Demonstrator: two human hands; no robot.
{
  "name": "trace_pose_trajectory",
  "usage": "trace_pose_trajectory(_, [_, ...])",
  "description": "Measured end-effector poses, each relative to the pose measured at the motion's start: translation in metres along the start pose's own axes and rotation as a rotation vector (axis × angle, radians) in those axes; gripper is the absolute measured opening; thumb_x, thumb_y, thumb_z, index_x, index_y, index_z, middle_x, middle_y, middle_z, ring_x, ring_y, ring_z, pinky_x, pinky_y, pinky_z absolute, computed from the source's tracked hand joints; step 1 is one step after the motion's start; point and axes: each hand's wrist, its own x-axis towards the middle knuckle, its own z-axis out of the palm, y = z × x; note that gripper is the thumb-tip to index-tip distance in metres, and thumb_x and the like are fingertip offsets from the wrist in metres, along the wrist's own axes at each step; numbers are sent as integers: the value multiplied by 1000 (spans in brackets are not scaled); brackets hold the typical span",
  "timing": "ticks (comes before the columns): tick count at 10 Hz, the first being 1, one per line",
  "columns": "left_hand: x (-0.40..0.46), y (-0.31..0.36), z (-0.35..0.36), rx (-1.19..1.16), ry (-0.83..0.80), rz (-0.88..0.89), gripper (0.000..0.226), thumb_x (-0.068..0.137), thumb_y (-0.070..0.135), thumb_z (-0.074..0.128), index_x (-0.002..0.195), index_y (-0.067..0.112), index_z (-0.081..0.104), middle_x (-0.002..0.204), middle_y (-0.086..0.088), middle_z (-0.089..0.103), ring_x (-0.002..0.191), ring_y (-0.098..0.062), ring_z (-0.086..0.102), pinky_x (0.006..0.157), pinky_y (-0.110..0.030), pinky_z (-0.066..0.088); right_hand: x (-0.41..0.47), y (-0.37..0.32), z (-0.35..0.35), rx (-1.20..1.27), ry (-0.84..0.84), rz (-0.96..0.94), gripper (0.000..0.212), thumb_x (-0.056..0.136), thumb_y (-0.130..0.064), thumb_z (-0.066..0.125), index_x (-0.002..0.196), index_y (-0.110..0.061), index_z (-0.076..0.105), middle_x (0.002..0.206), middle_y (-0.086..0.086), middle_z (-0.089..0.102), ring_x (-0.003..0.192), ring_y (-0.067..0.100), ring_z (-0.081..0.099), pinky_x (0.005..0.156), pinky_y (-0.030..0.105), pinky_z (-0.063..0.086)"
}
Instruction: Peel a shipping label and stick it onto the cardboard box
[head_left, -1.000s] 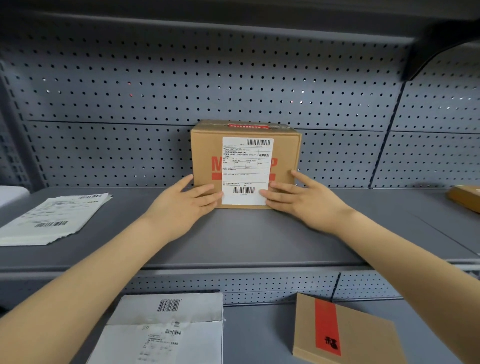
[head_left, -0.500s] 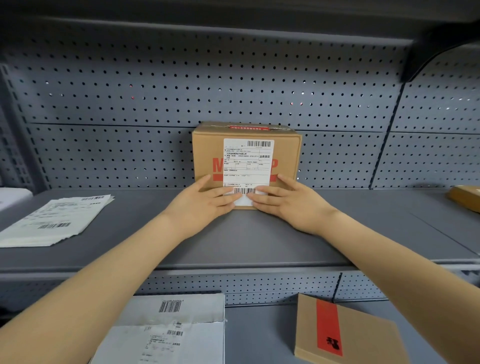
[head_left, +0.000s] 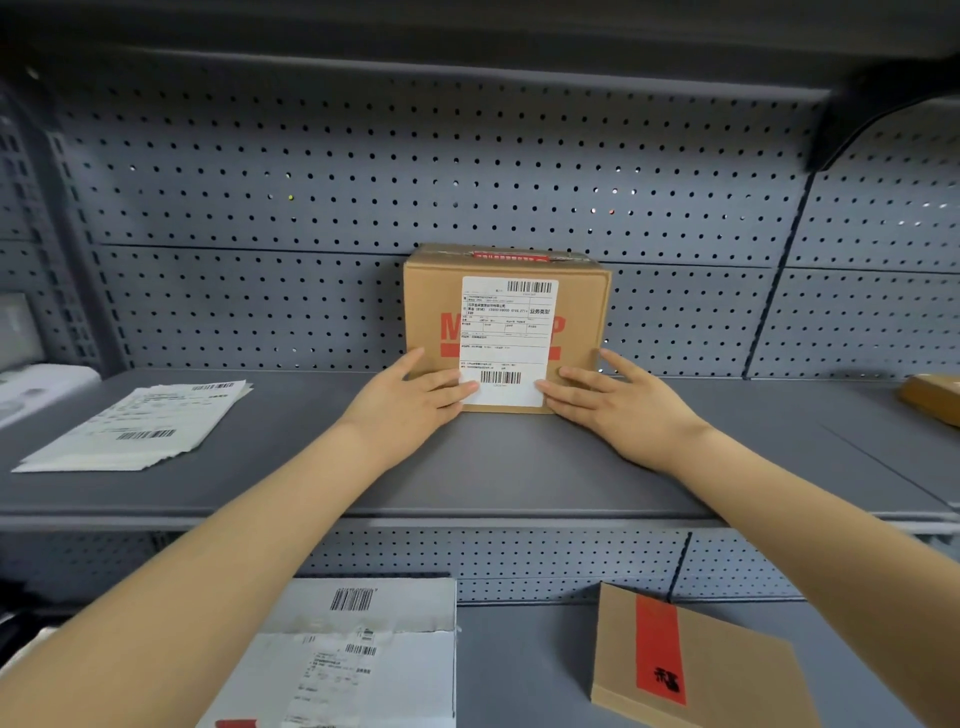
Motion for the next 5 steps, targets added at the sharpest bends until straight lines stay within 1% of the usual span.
trace_pose_trajectory(1, [-1, 4, -10, -18, -16, -16, 64, 98, 17, 38, 151, 23, 4, 159, 7, -15, 147, -13, -7, 115, -49, -3, -1, -2, -10, 59, -95, 5, 58, 96, -15, 25, 149, -27, 6, 159, -14, -4, 147, 15, 3, 116, 46, 0])
trace_pose_trajectory(2, [-4, 9, -23, -121, -6, -43, 63, 96, 12, 39, 151, 22, 9, 161, 6, -7, 147, -13, -2, 115, -50, -3, -3, -2, -14, 109, -76, 3, 59, 96, -12, 25, 149, -27, 5, 159, -13, -4, 147, 16, 1, 117, 45, 0])
trace_pose_trajectory(3, [-8, 12, -34, -285, 26, -81, 63, 93, 7, 38, 150, 22, 16, 161, 6, 2, 147, -12, 2, 115, -50, -4, -5, -1, -22, 189, -68, 9, 65, 91, -7, 32, 148, -28, 12, 160, -11, 2, 147, 16, 4, 118, 42, 1])
trace_pose_trajectory(4, [-9, 13, -35, -406, 74, -109, 62, 91, 6, 39, 148, 24, 23, 161, 5, 10, 147, -12, 7, 116, -47, -3, -8, 2, -30, 312, -30, 46, 64, 85, -4, 39, 144, -27, 31, 158, -8, 15, 145, 16, 14, 118, 37, 11])
trace_pose_trajectory(5, [-12, 12, -33, -552, 100, -154, 53, 95, 12, 39, 145, 24, 31, 159, 5, 20, 145, -14, 17, 117, -44, 1, -18, 18, -45, 347, -25, 238, 51, 87, -7, 39, 133, -29, 45, 148, -8, 40, 130, 22, 42, 96, 35, 43])
